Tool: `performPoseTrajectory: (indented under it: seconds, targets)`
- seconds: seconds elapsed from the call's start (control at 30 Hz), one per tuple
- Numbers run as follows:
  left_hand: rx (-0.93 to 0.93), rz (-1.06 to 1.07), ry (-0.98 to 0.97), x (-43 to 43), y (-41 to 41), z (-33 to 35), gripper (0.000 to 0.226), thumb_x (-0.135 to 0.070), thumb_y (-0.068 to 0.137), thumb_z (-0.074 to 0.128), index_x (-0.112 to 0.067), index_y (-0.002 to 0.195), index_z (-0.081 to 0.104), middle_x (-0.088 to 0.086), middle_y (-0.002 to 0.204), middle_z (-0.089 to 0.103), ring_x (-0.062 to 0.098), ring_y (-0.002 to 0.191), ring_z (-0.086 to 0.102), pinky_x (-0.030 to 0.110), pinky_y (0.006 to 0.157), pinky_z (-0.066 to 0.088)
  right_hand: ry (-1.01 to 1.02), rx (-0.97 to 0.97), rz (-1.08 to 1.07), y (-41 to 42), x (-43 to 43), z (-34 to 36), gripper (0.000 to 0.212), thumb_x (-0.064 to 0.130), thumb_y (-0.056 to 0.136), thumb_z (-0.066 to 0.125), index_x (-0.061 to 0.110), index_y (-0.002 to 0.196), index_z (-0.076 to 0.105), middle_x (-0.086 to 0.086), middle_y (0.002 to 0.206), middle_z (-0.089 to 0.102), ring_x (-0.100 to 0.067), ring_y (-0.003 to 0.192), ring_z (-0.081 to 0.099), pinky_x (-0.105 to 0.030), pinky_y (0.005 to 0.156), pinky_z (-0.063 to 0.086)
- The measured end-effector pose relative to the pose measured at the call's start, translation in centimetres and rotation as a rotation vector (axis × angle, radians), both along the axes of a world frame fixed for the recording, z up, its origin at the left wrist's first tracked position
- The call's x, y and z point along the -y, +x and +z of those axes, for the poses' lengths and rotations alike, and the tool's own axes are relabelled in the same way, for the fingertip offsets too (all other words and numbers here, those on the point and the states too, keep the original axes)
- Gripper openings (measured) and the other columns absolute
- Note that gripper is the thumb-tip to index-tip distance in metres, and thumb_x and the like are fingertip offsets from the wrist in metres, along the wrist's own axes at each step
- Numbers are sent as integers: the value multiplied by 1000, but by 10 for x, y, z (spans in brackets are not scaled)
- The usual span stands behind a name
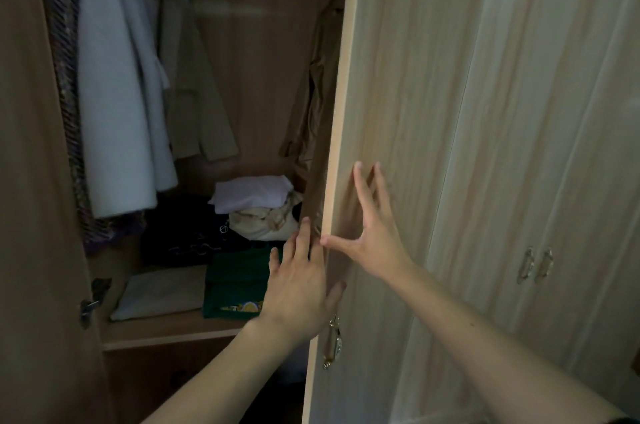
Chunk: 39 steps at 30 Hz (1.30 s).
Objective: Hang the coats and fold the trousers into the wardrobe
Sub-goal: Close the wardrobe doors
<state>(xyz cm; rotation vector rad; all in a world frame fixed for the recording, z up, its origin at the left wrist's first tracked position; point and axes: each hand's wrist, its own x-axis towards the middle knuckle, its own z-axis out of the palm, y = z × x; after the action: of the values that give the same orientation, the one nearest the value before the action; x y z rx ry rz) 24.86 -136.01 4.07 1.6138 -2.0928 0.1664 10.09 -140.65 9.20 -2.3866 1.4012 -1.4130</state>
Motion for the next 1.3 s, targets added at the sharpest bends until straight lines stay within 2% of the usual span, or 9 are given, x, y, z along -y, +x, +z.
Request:
performPoseTrajectory:
  seconds: [0.17, 0.33, 0.57, 0.77, 0.87, 0.93, 1.03, 1.13, 1.3]
  targets:
    - [-2, 52, 29, 33, 19, 7, 87, -53, 95, 50, -16, 158, 3, 7, 165, -13, 29, 152, 1, 54, 120, 12, -57, -105, -58, 7, 36, 0, 113, 50, 76, 80, 49, 154, -2, 3, 163, -25, -28, 151, -15, -56, 121, 10]
    - [-11, 102, 39, 68, 31, 10, 89, -52, 92, 53, -18, 158, 5, 7, 164, -8, 30, 152, 2, 54, 120, 16, -90, -310, -219, 19, 73, 1, 114, 52, 79, 74, 49, 151, -14, -4, 157, -36, -36, 147, -25, -63, 119, 13]
    - [-127, 101, 72, 120, 50, 9, 85, -54, 89, 56, -28, 156, 10, 0, 163, 2, 30, 149, 12, 52, 115, 29, -133, -452, -386, 42, 116, -5, 126, 60, 71, 77, 37, 154, -15, -25, 162, -13, -53, 146, -8, -69, 111, 27]
    - [-168, 87, 85, 160, 64, 4, 82, -61, 90, 52, -35, 156, 10, -1, 165, 3, 30, 149, 11, 51, 115, 27, -150, -459, -412, 53, 151, -12, 123, 54, 73, 78, 37, 155, -12, -25, 162, -9, -53, 146, -9, -70, 111, 23]
    - [-190, 14, 35, 178, 71, 5, 65, -48, 94, 55, -35, 151, 26, 0, 158, 21, 26, 145, 20, 39, 111, 30, -167, -442, -450, 60, 168, -16, 121, 53, 72, 79, 36, 156, -6, -27, 162, -4, -55, 145, -4, -72, 109, 25]
    - [-180, -5, -1, 190, 74, 5, 62, -50, 92, 54, -34, 149, 35, 0, 153, 30, 25, 140, 28, 36, 111, 34, -208, -444, -462, 60, 176, -23, 121, 54, 69, 80, 34, 157, -2, -28, 162, 1, -56, 145, 0, -73, 107, 28]
    - [-190, 22, -20, 203, 73, 2, 70, -65, 85, 47, -32, 147, 39, -1, 146, 39, 23, 132, 38, 45, 106, 42, -269, -444, -477, 58, 183, -29, 121, 53, 64, 84, 32, 157, 9, -30, 161, 6, -57, 144, 4, -75, 104, 29]
    - [-209, 43, -33, 207, 67, 1, 78, -69, 83, 48, -31, 150, 34, -1, 150, 37, 25, 135, 38, 51, 107, 40, -279, -423, -468, 60, 182, -28, 115, 50, 66, 83, 31, 157, 15, -30, 161, 7, -57, 144, 5, -76, 103, 29]
    - [-167, 74, -23, 198, 70, -1, 80, -64, 84, 54, -29, 151, 28, -1, 145, 38, 24, 133, 37, 48, 105, 43, -257, -424, -452, 60, 179, -27, 111, 49, 73, 79, 33, 157, 10, -28, 162, 1, -57, 145, 0, -75, 106, 25]
